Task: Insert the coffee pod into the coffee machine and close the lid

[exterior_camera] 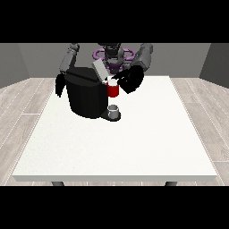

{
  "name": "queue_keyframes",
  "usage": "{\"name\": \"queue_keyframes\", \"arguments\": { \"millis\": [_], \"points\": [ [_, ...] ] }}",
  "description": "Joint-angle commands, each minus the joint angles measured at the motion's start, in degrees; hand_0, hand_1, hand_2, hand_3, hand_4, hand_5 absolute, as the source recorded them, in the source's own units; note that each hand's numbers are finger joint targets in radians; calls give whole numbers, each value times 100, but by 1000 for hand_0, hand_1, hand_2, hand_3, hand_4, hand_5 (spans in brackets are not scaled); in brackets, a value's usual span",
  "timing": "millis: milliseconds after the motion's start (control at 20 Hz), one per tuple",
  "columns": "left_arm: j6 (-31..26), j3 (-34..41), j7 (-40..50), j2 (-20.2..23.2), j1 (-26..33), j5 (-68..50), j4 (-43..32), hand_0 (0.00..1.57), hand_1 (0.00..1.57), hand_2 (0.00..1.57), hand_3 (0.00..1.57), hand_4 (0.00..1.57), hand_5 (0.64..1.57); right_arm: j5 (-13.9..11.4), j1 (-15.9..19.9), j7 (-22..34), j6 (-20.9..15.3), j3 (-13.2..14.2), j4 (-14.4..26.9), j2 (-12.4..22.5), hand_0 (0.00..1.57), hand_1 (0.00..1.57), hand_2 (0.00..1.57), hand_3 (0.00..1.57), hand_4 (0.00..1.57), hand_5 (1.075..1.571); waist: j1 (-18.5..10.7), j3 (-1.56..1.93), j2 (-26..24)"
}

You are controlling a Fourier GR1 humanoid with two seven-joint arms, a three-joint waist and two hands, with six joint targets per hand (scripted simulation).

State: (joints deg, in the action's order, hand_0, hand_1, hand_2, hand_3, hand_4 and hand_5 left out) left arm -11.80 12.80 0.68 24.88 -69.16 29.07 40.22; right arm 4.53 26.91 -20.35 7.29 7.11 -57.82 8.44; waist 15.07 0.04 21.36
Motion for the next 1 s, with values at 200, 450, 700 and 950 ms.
{"name": "queue_keyframes", "arguments": {
  "millis": [200, 450, 700, 950],
  "points": [
    [-67, 32, -583, -870, 736, -498, 237, 0, 0, 0, 0, 0, 1571, 228, -492, -250, 110, 336, 505, 84, 0, 0, 0, 0, 320, 1571, -483, -3, -586],
    [-271, -148, -1179, -1536, 1705, -787, 590, 0, 0, 0, 0, 0, 1571, 470, -746, -379, 155, 812, 1026, 404, 0, 0, 0, 0, 224, 1571, -1251, -3, -1155],
    [-408, 176, -1453, -1959, 2664, -1397, 727, 0, 0, 0, 0, 0, 1571, 492, -1626, -858, 554, 866, 1343, 496, 0, 0, 0, 0, 278, 1571, -1644, -1, -1849],
    [-755, 67, -2419, -2282, 4109, -1584, 700, 0, 0, 0, 0, 272, 1571, 339, -2034, -976, 479, 625, 1059, 256, 0, 0, 0, 0, 168, 1571, -1920, -5, -2474]
  ]
}}
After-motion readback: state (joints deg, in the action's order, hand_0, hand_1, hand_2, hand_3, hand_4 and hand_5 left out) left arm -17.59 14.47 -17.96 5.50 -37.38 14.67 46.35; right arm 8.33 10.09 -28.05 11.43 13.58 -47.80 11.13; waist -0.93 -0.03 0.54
